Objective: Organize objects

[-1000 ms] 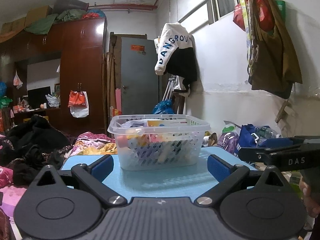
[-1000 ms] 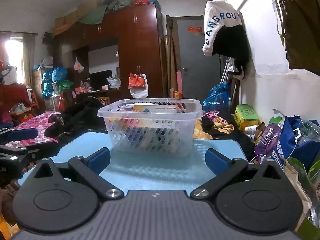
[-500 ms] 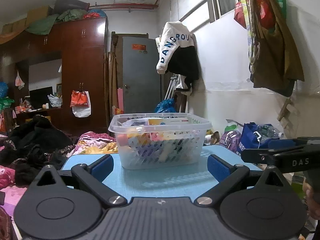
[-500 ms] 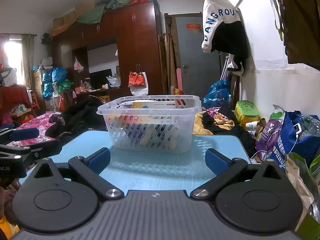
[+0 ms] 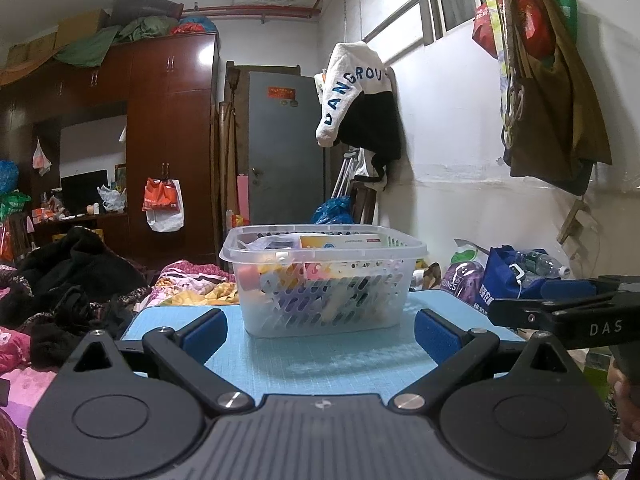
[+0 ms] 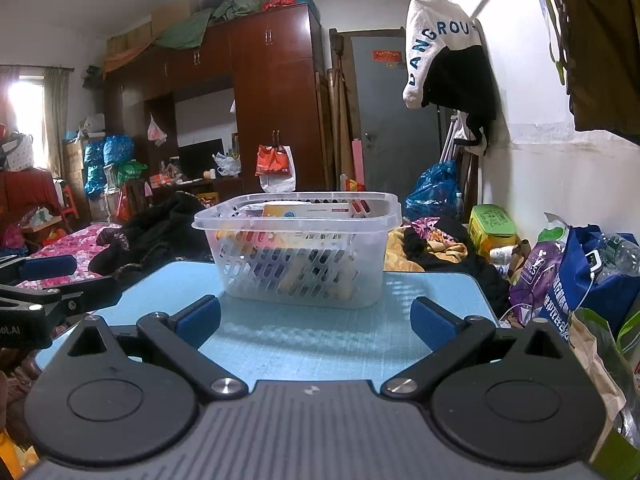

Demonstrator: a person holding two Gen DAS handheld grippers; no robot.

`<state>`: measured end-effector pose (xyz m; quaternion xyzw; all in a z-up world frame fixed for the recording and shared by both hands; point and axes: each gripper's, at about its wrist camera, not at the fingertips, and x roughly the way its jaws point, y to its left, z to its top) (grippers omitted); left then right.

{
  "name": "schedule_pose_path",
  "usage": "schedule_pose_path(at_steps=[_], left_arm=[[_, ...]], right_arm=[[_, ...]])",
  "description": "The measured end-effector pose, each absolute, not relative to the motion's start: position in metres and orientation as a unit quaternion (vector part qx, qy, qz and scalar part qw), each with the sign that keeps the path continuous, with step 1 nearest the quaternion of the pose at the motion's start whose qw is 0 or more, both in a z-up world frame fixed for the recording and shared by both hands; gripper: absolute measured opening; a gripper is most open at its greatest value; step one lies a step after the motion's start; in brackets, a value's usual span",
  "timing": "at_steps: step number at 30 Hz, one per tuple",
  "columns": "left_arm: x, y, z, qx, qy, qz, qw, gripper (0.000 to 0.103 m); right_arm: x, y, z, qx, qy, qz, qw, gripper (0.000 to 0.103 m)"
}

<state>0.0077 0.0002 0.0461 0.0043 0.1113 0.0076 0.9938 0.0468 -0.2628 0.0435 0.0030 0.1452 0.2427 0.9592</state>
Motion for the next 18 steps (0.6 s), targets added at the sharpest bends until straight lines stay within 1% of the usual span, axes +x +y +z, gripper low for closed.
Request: schedule_pose_path(at_steps=[18], left_arm=[[0.0084,0.0007,0.0454,0.004,0.11,0.005,0.994,0.101]], right_arm=[[0.0469,-0.2633,0.0434,-0.001,0.144,0.245,0.959,0.103]])
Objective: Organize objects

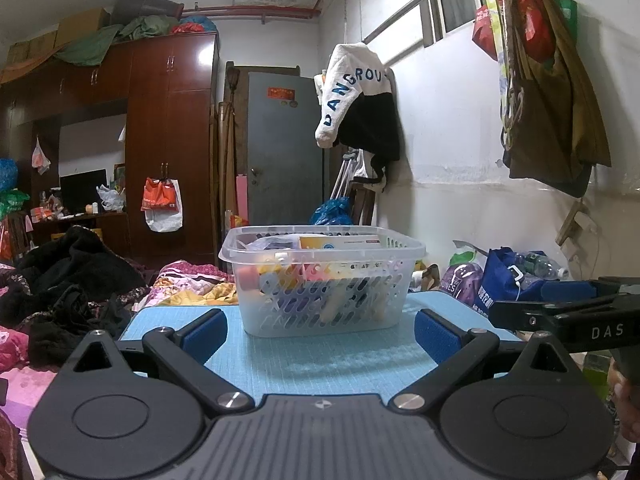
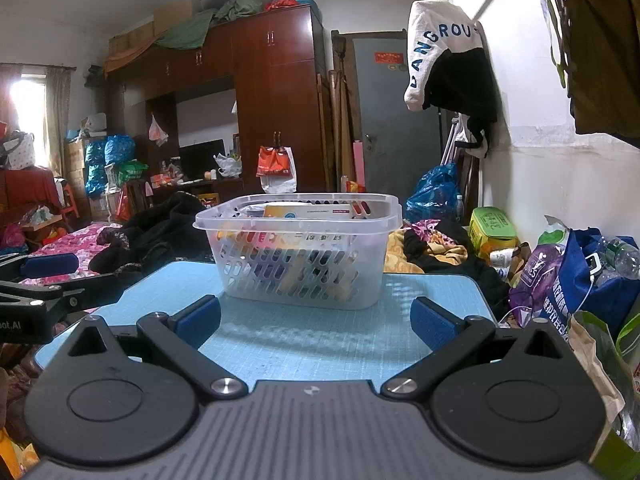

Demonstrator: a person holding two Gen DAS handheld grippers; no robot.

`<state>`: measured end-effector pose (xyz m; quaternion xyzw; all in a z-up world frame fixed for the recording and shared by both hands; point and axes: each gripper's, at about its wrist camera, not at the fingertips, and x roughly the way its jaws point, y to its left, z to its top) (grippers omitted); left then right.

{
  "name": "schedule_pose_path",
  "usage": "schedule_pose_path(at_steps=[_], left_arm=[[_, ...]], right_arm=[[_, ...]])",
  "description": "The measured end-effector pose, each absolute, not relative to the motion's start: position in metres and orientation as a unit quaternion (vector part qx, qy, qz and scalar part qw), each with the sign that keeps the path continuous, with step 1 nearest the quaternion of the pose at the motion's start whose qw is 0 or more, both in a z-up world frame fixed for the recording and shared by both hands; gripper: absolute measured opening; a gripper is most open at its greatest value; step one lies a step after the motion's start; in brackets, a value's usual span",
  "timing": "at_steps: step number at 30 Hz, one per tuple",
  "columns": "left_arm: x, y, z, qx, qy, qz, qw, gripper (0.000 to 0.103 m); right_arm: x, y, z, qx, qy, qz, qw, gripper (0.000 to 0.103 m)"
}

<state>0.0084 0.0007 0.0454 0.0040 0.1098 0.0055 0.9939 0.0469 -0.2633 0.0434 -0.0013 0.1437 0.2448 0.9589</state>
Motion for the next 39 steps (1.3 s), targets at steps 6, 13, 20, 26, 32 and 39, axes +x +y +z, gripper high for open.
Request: schedule_pose_path(at_steps=[6,13,20,26,32,39], left_arm=[[0.009,0.0,0.0453,0.002,0.109,0.005,0.994,0.101],[0.0086,0.0003,0.0448,0.001,0.108,0.003,0.994,0.101],[0.0083,0.0004,0.0448,0.002,0.11,0.002,0.994,0.101],[0.0093,0.0002,0.0452,0.003,0.11,0.001,0.994,0.101],[0.0101,-0.0002,0.0451,0.004,0.111,0.0,0.994,0.101],[0.0102,-0.0011,0.0442,0.008,0.111,0.0,0.994,0.101]], right_arm=[[0.047,-0.2632,0.0435,-0.002,0.144,0.245,0.959,0.103],[0.0472,-0.2633,0.0434,-0.002,0.144,0.245,0.959,0.103],[0.0466,-0.2622,0.0437,-0.003,0.143,0.245,0.959,0.103],[0.0466,-0.2623,0.0437,-0.004,0.143,0.246,0.959,0.103],[0.047,-0.2625,0.0437,-0.005,0.143,0.247,0.959,0.103],[0.0467,-0.2622,0.0433,-0.006,0.142,0.247,0.958,0.103]])
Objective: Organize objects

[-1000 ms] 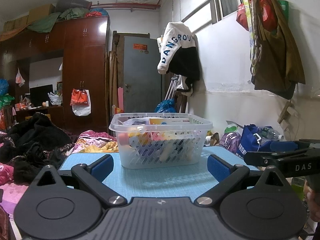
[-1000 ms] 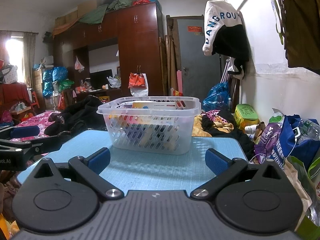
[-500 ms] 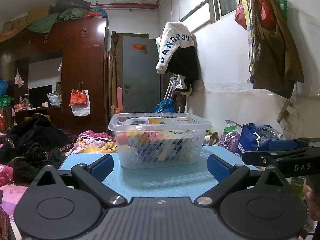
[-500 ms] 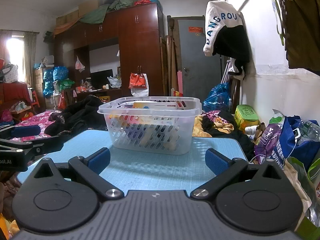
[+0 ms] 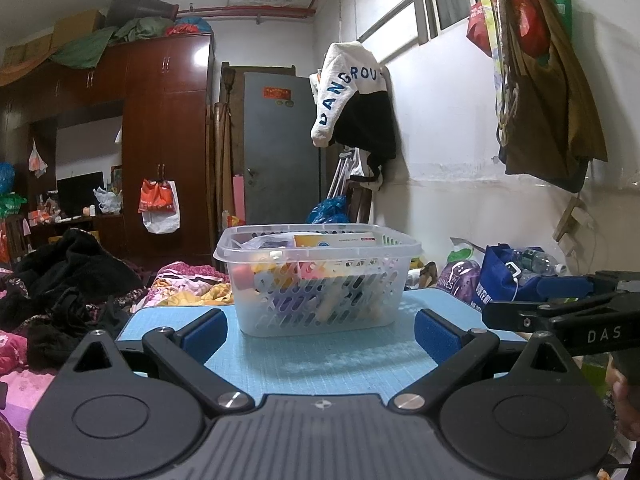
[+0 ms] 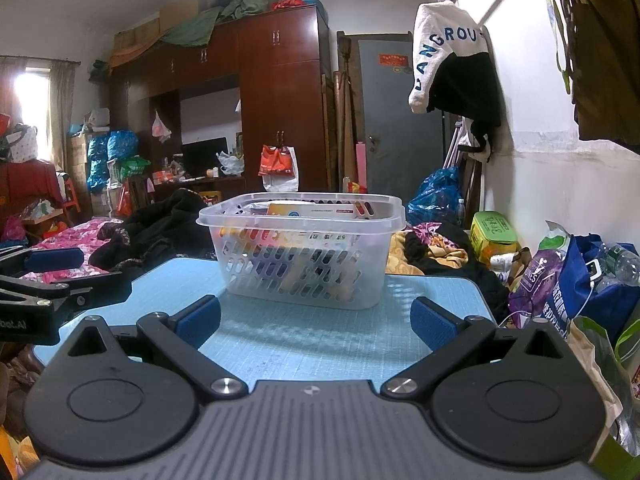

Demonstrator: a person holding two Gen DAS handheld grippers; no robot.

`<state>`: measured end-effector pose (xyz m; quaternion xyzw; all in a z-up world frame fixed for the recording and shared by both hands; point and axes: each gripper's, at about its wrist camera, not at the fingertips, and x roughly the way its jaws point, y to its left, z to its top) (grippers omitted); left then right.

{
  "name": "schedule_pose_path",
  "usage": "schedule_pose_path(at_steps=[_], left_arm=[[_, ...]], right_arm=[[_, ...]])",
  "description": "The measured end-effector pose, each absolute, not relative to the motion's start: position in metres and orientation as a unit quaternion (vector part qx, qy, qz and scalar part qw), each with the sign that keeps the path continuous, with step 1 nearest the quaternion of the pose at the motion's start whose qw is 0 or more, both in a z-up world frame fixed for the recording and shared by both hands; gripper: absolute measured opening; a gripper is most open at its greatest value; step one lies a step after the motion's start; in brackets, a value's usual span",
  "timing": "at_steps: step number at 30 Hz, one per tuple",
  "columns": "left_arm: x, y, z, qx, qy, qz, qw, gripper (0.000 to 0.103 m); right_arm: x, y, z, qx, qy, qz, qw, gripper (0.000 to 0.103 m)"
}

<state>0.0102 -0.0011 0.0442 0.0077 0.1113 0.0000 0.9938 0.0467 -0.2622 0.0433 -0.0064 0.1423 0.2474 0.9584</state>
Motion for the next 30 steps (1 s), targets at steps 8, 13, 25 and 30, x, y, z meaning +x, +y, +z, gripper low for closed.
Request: schedule_pose_path(at_steps=[8,13,25,30], left_arm=[[0.0105,-0.0019,0.0435,0.008,0.111,0.0,0.994,0.101],[0.0105,-0.0019,0.0435,0.008,0.111,0.0,0.994,0.101],[0.0106,-0.0026,0.0427,0.008,0.11,-0.001,0.994,0.101],[0.0109,-0.0036,0.0414,0.009,0.111,-0.002,0.994,0.101]], right_arm=[[0.0476,-0.2628,0.0432,-0.007,0.142,0.249,0.958,0.103],[0.0469,-0.262,0.0432,-0.008,0.141,0.249,0.958,0.103],[0.0486,-0.2638,0.0421,-0.01,0.14,0.249,0.958,0.103],[0.0479,-0.2629,0.042,-0.01,0.14,0.249,0.958,0.103]])
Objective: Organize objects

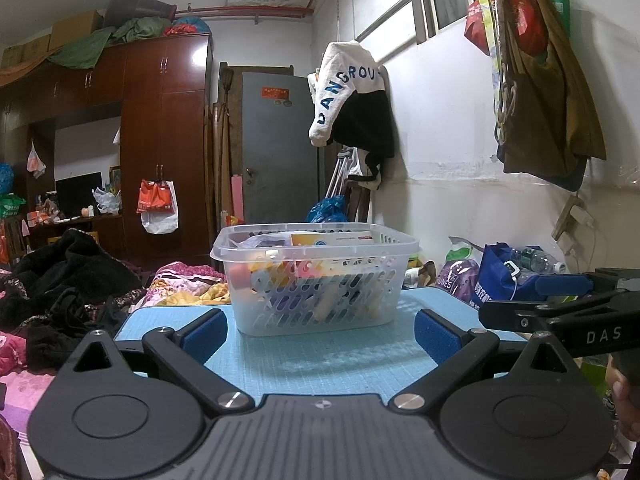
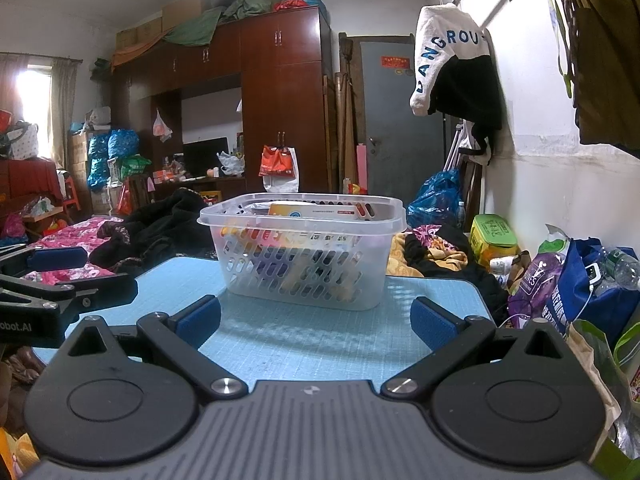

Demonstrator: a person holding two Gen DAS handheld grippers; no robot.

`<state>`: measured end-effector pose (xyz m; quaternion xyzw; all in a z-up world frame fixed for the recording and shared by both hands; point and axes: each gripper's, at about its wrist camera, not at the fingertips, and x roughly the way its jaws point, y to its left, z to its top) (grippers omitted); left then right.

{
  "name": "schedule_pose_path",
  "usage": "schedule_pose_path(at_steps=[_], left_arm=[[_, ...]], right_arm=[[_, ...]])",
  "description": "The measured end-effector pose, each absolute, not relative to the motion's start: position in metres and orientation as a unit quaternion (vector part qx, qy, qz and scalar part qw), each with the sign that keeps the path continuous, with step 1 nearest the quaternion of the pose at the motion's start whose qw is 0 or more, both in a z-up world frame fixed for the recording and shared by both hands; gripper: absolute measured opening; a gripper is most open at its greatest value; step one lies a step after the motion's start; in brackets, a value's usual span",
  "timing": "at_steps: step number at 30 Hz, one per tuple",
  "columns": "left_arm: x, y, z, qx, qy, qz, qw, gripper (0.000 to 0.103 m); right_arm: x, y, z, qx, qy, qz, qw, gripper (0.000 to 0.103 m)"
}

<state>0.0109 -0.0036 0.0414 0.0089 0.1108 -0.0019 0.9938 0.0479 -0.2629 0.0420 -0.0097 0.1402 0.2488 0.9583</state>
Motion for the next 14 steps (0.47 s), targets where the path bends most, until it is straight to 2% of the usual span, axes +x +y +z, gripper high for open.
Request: schedule_pose_path(at_steps=[14], left_arm=[[0.0106,-0.0005,0.0403,0.012,0.101,0.001,0.995,0.101]], right_arm=[[0.0509,-0.2674,0.042,-0.014,0.139,0.246,0.959,0.103]])
